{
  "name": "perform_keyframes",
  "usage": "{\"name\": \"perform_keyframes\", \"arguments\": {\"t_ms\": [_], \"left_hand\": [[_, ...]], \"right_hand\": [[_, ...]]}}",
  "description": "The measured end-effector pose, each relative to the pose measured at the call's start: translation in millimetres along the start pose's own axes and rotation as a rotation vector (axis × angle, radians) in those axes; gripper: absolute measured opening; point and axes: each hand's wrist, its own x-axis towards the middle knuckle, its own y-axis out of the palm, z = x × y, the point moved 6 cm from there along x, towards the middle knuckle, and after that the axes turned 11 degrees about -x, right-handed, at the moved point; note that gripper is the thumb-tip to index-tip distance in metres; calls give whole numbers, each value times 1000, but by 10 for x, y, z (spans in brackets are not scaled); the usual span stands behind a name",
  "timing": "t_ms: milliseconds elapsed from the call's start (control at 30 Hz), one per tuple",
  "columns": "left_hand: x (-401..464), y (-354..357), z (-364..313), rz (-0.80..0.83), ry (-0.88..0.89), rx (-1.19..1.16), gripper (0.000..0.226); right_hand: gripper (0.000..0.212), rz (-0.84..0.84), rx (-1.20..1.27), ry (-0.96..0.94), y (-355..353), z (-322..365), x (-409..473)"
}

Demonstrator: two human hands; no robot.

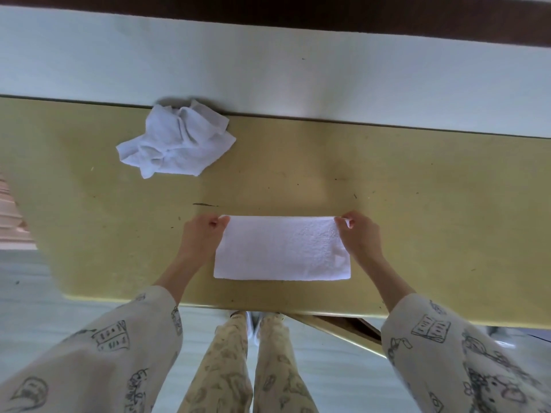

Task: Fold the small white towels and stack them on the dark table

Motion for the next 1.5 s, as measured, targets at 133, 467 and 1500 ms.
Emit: {"name": "perform_keyframes", "arguments": {"t_ms": [133,467,1500], "left_hand": [[6,20,-6,-31,-10,10,43],[-180,-167,131,-315,-91,3,29],[-493,117,316,-364,-105,-59,40]], "right_hand": [[27,0,6,20,5,7,9],[35,-223,50,-11,-146,-48,-134],[55,-297,-539,-680,814,551,-690]]}}
